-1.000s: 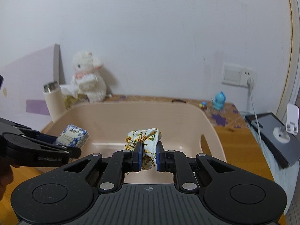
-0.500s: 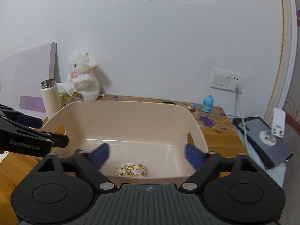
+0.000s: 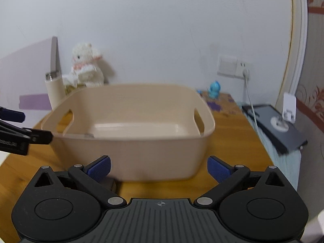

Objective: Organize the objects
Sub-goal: 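Move left tool to grey metal clip while right tool reaches small white box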

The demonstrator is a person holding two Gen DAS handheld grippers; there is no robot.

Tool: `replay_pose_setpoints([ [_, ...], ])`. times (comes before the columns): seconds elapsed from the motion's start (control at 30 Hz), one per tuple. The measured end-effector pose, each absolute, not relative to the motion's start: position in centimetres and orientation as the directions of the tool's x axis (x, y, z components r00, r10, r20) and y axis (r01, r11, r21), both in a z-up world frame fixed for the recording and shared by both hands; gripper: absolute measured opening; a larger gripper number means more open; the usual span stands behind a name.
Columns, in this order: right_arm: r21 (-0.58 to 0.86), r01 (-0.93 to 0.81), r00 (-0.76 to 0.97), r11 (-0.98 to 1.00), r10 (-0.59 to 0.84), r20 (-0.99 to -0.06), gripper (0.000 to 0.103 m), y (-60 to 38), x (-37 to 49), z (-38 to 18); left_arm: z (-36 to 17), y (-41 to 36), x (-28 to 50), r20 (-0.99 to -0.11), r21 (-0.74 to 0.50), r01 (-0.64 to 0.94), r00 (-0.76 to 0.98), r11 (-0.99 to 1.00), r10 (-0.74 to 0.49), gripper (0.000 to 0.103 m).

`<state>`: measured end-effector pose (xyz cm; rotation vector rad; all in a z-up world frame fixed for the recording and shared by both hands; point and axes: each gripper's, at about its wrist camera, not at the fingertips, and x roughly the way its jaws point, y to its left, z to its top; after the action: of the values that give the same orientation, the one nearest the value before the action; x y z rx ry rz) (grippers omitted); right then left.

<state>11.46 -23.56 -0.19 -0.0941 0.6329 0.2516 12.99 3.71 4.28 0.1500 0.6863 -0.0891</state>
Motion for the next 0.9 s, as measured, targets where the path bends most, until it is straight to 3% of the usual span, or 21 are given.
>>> replay_pose_setpoints([
  [0.57, -0.047, -0.237, 0.678, 0.970, 0.131, -0.723, 0.103, -22.2, 10.9, -6.8, -4.5, 7.5, 13.0, -0.722, 0.071, 0.164, 0.689, 0.984, -0.062, 0.091],
  [0.67, -0.055, -0.235, 0.675, 0.970, 0.123, -0.727, 0.103, -21.9, 10.9, -7.2, -5.1, 7.5, 13.1, -0.729, 0.064, 0.187, 0.679, 0.980, -0.082, 0.078],
  [0.8, -0.037, -0.244, 0.671, 0.969, 0.142, -0.727, 0.100, -22.0, 10.7, -7.6, -5.6, 7.4, 13.0, -0.723, 0.026, 0.227, 0.677, 0.974, -0.138, 0.072],
  [0.87, -0.037, -0.265, 0.671, 0.963, 0.157, -0.725, 0.091, -21.9, 10.6, -7.7, -5.9, 7.0, 12.9, -0.726, 0.026, 0.248, 0.670, 0.969, -0.152, 0.049],
  [0.9, -0.047, -0.271, 0.673, 0.961, 0.154, -0.724, 0.087, -21.7, 10.5, -7.7, -6.0, 6.8, 13.0, -0.733, 0.024, 0.258, 0.661, 0.966, -0.158, 0.044],
])
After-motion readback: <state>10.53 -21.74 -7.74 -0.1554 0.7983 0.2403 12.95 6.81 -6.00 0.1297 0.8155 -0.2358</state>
